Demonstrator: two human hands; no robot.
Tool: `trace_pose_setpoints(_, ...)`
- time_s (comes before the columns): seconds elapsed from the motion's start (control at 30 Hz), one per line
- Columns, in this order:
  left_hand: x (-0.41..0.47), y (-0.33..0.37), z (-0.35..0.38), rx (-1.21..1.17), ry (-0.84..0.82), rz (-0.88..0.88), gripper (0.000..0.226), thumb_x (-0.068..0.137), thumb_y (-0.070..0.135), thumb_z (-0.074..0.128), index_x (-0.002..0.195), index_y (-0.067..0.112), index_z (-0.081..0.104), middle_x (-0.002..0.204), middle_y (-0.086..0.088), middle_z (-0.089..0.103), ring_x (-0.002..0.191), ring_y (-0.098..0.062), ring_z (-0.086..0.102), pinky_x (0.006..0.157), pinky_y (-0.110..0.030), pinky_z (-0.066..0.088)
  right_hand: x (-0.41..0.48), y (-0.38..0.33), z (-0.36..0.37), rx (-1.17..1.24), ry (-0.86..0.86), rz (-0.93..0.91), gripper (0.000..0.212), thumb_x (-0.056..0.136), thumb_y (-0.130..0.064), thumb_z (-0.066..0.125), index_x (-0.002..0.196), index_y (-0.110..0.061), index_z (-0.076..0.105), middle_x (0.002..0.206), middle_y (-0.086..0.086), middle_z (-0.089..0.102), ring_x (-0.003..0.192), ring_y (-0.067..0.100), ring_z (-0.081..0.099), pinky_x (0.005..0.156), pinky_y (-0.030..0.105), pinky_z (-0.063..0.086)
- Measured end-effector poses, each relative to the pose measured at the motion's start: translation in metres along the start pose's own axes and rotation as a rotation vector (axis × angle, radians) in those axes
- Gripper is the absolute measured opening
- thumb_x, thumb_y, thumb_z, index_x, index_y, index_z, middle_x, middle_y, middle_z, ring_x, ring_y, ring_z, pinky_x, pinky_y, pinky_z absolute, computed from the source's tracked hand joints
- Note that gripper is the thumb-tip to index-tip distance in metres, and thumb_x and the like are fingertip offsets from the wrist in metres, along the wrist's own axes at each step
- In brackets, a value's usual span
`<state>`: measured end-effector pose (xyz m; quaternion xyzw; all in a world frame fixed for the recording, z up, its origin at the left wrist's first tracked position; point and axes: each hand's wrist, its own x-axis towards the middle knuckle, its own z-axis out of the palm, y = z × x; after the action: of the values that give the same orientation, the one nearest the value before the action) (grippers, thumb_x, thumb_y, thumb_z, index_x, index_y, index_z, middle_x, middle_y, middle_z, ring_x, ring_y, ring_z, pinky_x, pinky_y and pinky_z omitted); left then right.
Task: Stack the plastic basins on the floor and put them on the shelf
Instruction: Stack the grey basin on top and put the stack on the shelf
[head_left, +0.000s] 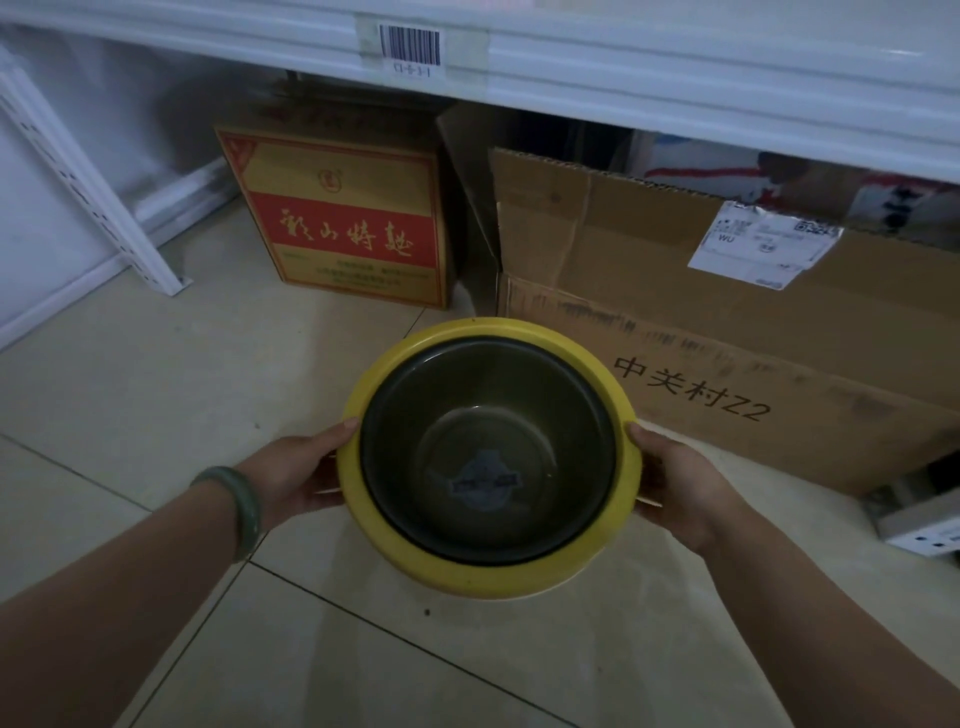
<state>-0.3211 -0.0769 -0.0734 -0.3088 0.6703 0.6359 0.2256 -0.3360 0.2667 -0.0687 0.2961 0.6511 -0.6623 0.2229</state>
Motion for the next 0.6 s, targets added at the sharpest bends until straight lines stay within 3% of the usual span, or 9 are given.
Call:
trace_pose_setpoints(0.13, -0.002, -0.002, -0.004, -0.055, -0.045, 0.003, 0.041, 0.089, 0.031, 0.053, 0.115, 0.001, 0.061, 0.110, -0.018, 0.066, 0.099, -0.028, 0.062, 0.081, -0.039, 0.051, 0.003, 0.005, -0.011, 0.074, -0.060, 0.044, 0.034, 0.088, -0.034, 0.059, 0.111, -0.009, 0.064, 0.096, 0.010, 0.065, 0.090, 0.025, 0.060, 0.069, 0.036, 0.048)
trace_pose_setpoints(0.3, -0.008, -0.001, -0.004, -0.010, -0.029, 0.048, 0.034, 0.090, 0.026, 0.052, 0.108, 0.000, 0.064, 0.093, -0.014, 0.071, 0.093, -0.027, 0.064, 0.077, -0.035, 0.051, 0.004, 0.008, -0.013, 0.143, -0.081, 0.050, 0.030, 0.084, -0.029, 0.064, 0.106, -0.008, 0.065, 0.094, 0.010, 0.062, 0.089, 0.024, 0.058, 0.070, 0.036, 0.049)
trace_pose_setpoints(0.43, -0.019, 0.001, -0.005, -0.009, -0.047, 0.092, 0.032, 0.091, 0.025, 0.051, 0.105, 0.000, 0.065, 0.092, -0.013, 0.071, 0.094, -0.027, 0.063, 0.079, -0.034, 0.050, -0.005, 0.010, -0.013, 0.162, -0.121, 0.058, 0.038, 0.068, -0.031, 0.070, 0.098, -0.008, 0.065, 0.088, 0.009, 0.057, 0.086, 0.024, 0.053, 0.073, 0.037, 0.050)
trace_pose_setpoints(0.6, -0.032, 0.007, -0.011, -0.086, -0.074, 0.104, 0.026, 0.089, 0.024, 0.052, 0.098, 0.003, 0.065, 0.075, -0.007, 0.074, 0.076, -0.020, 0.069, 0.065, -0.031, 0.055, -0.020, 0.004, -0.016, 0.187, -0.191, 0.044, 0.041, 0.068, -0.027, 0.068, 0.102, -0.006, 0.065, 0.083, 0.009, 0.061, 0.075, 0.021, 0.058, 0.072, 0.037, 0.052)
